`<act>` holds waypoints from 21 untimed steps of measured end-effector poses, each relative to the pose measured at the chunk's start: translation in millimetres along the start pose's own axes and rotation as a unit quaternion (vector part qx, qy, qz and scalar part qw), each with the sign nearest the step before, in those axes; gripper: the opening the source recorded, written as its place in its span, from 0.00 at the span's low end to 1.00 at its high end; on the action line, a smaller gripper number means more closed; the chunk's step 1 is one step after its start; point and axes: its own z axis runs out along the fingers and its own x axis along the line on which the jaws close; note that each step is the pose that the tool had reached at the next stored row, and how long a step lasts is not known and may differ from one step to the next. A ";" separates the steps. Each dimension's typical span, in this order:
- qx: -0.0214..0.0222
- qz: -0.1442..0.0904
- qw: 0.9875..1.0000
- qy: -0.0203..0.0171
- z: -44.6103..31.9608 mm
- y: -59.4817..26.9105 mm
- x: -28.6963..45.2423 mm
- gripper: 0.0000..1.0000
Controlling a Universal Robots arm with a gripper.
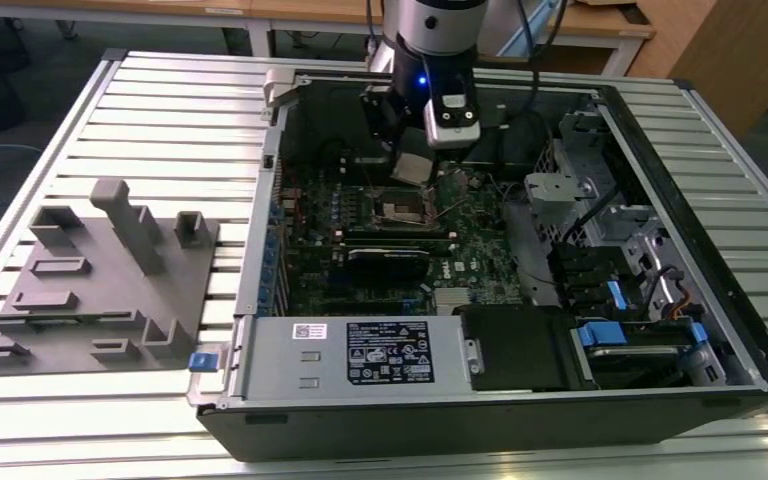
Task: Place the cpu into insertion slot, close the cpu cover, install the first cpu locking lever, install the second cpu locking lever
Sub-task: 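Place the cpu into insertion slot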
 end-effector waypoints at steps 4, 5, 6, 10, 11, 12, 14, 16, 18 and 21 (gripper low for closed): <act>0.000 0.036 0.999 -0.003 2.0 -0.2 0.0 0.54; 0.000 0.046 0.999 -0.004 2.5 -0.2 0.0 0.54; 0.000 0.055 0.999 -0.004 3.0 -0.3 0.0 0.54; 0.000 0.090 0.996 -0.007 4.8 -0.4 0.0 0.54; 0.000 0.100 0.995 -0.008 5.1 -0.4 0.0 0.54; 0.000 0.109 0.994 -0.008 5.3 -0.4 0.0 0.54; 0.000 0.126 0.992 -0.010 5.7 -0.5 0.0 0.54; 0.000 0.144 0.989 -0.011 6.1 -0.5 0.0 0.54; 0.000 0.163 0.987 -0.013 6.5 -0.5 0.0 0.54; 0.000 0.189 0.982 -0.015 7.1 -0.6 0.0 0.54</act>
